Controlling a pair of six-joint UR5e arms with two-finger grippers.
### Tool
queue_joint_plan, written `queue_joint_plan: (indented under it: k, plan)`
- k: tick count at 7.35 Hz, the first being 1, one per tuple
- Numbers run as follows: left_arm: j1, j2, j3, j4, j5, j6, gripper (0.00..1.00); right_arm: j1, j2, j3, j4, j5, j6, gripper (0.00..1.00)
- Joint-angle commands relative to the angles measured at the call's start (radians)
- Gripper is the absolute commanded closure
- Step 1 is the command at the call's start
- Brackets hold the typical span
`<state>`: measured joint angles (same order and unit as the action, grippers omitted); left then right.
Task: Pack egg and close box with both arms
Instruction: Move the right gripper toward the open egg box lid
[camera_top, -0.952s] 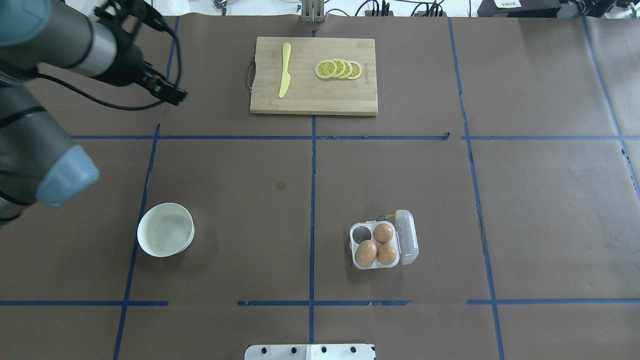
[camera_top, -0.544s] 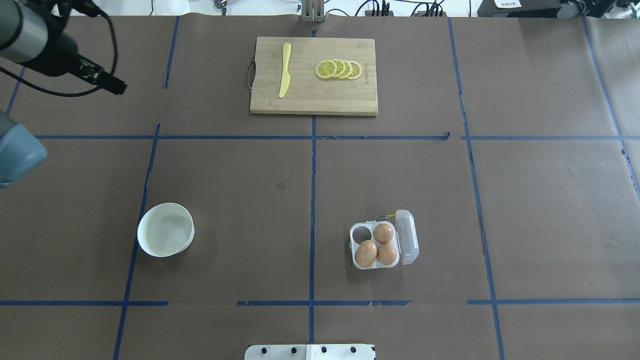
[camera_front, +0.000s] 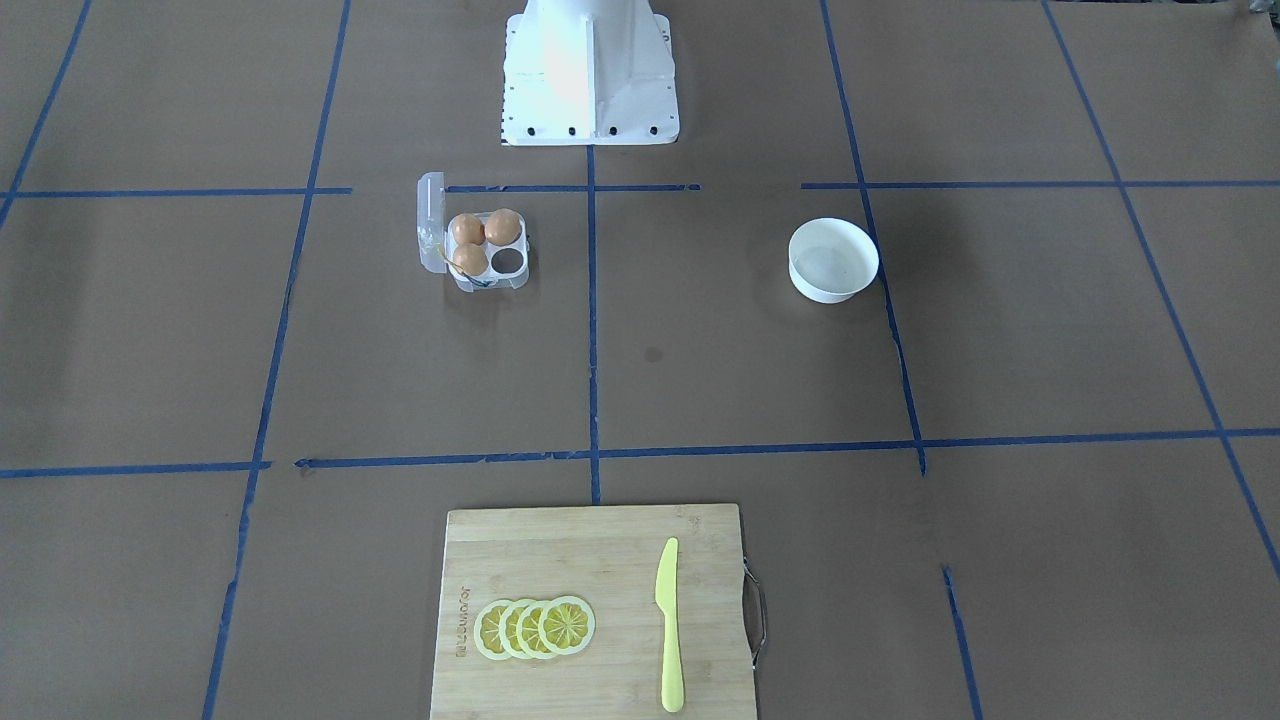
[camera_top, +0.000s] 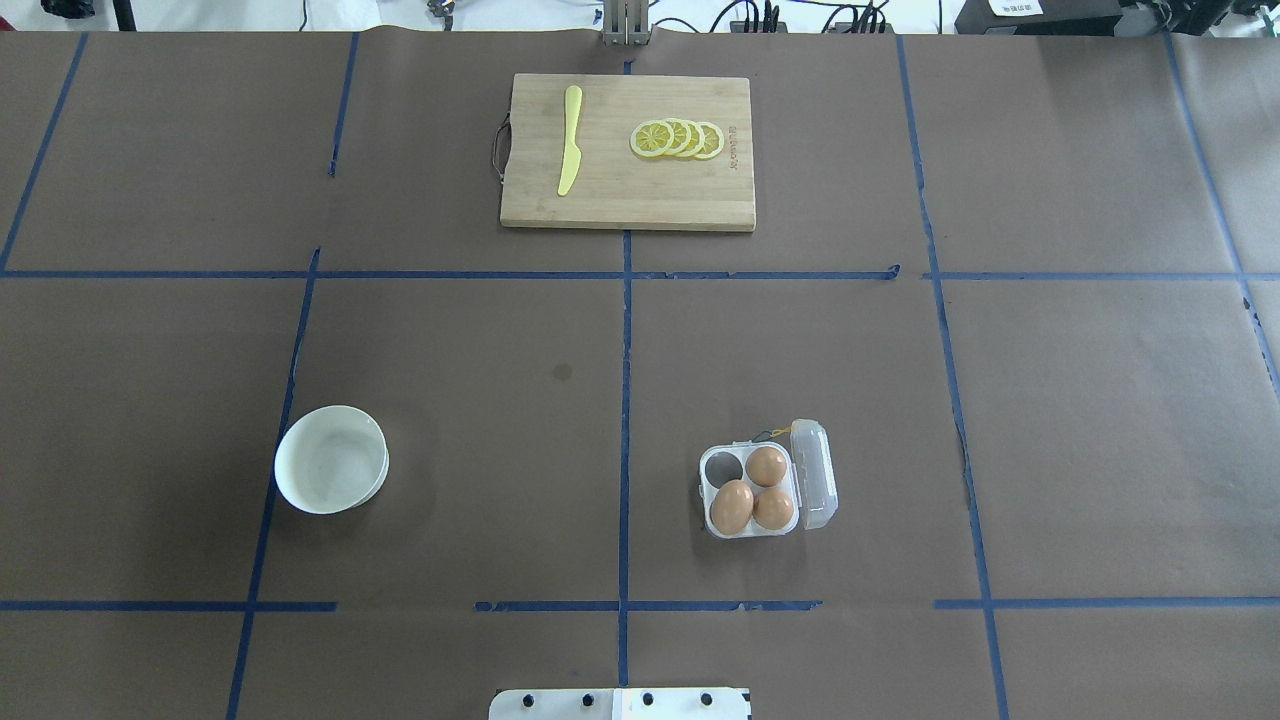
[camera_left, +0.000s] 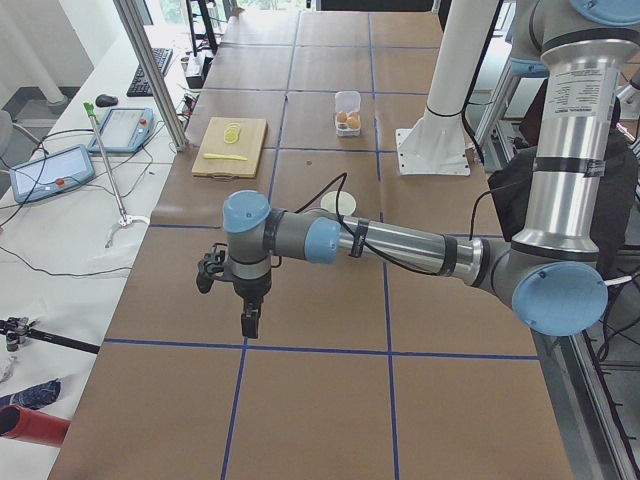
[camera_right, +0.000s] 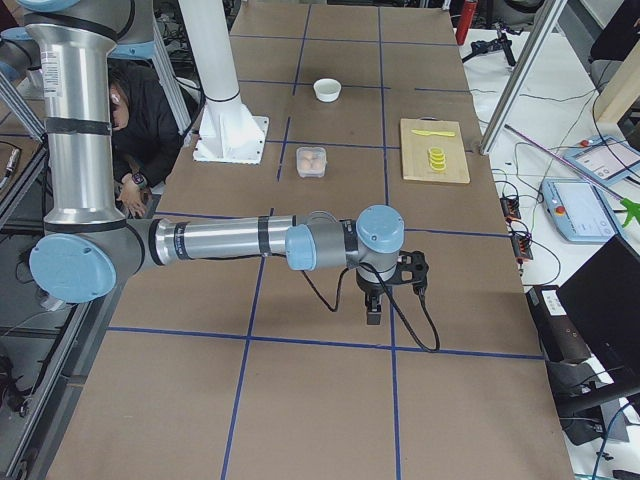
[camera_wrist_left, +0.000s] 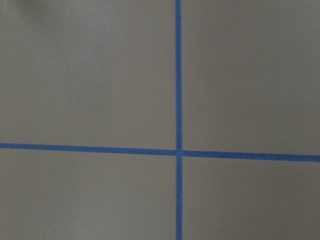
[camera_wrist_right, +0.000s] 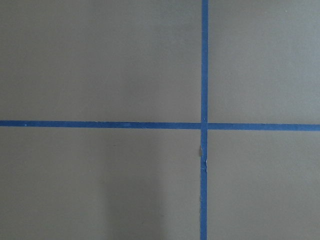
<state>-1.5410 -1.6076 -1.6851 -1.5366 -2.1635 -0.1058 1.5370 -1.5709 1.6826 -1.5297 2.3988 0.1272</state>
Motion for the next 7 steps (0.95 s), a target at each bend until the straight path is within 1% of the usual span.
queue_joint_plan:
  k: [1, 3, 4, 5, 6, 7]
  plan:
    - [-0.106, 0.034, -0.010, 0.000, -0.058, 0.156, 0.00, -0.036, 0.005, 0.032, 0.066, 0.028, 0.000, 0.00]
    - [-0.107, 0.028, -0.005, -0.010, -0.058, 0.207, 0.00, -0.095, -0.012, 0.032, 0.205, 0.051, 0.034, 0.00]
    - [-0.107, 0.029, -0.002, -0.010, -0.058, 0.212, 0.00, -0.139, -0.012, 0.032, 0.258, 0.084, 0.079, 0.00]
    - [-0.107, 0.031, 0.002, -0.010, -0.058, 0.206, 0.00, -0.194, -0.012, 0.035, 0.323, 0.083, 0.171, 0.00]
    - [-0.103, 0.029, 0.002, -0.004, -0.059, 0.204, 0.00, -0.263, -0.012, 0.035, 0.442, 0.045, 0.290, 0.01]
    - [-0.102, 0.028, 0.002, -0.008, -0.061, 0.204, 0.00, -0.337, -0.014, 0.036, 0.512, 0.030, 0.405, 0.40]
